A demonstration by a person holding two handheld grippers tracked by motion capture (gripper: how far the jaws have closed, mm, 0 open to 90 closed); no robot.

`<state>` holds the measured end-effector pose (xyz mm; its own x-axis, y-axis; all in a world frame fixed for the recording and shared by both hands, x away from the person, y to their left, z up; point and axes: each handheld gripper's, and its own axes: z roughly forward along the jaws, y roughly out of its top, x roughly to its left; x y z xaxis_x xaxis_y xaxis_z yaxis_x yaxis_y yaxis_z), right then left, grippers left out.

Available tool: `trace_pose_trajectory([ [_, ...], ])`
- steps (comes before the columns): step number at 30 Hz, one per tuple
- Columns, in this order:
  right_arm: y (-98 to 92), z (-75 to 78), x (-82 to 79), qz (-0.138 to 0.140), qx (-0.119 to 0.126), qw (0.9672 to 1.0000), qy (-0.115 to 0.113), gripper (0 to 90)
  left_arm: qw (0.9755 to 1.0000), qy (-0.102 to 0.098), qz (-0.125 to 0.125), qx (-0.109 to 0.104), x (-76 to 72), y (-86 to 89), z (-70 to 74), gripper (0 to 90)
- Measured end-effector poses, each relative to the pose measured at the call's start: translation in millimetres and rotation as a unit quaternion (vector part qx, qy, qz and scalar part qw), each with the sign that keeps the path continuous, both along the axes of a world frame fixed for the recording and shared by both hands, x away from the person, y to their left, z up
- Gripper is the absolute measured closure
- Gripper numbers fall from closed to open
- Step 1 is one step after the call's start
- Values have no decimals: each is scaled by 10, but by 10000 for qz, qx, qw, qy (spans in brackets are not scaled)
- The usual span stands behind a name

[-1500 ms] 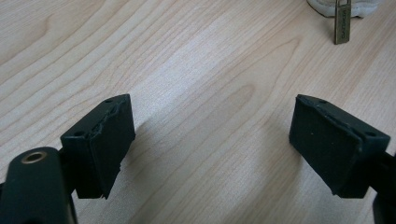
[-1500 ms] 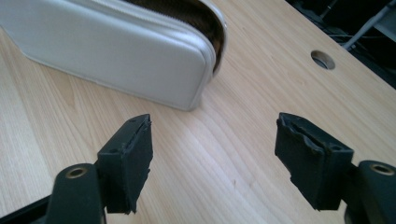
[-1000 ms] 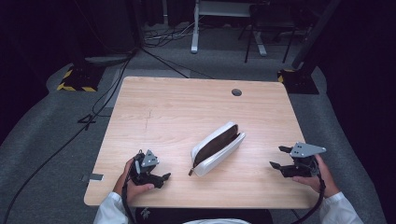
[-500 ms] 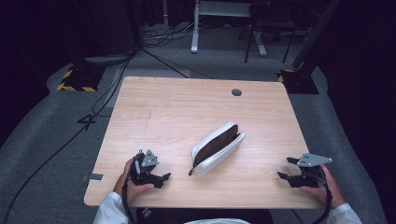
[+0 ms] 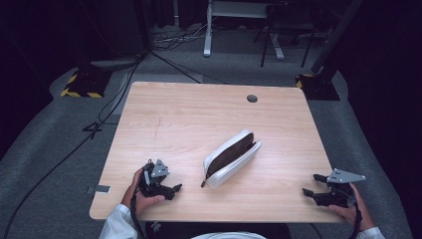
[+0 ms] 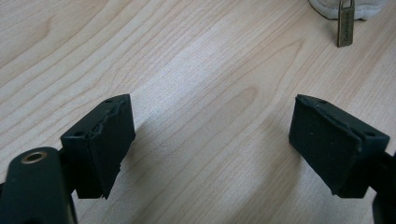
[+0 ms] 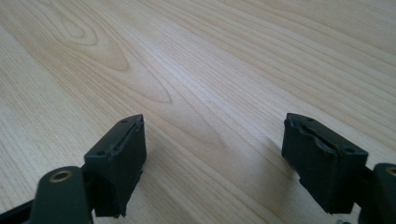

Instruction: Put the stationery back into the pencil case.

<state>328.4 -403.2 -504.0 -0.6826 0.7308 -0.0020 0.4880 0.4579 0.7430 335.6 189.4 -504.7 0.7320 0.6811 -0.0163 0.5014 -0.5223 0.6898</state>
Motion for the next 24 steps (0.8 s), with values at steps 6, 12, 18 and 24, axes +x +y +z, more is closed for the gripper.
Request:
trace_pose_trajectory([
  [6, 3, -1, 11, -12, -17, 10000, 0, 212, 10000, -18, 8, 17, -1, 1, 2, 149],
  [12, 8, -1, 13, -53, -10, 10000, 3, 212, 9999, -5, 101, 7, -18, 3, 1, 150],
  [18, 14, -2, 9, -115, -15, 9999, -9, 212, 10000, -11, 75, -1, -13, 6, -1, 149],
  [24, 13, -1, 9, -114, -11, 9999, 0, 212, 10000, -2, 32, 5, -2, 8, 0, 149],
])
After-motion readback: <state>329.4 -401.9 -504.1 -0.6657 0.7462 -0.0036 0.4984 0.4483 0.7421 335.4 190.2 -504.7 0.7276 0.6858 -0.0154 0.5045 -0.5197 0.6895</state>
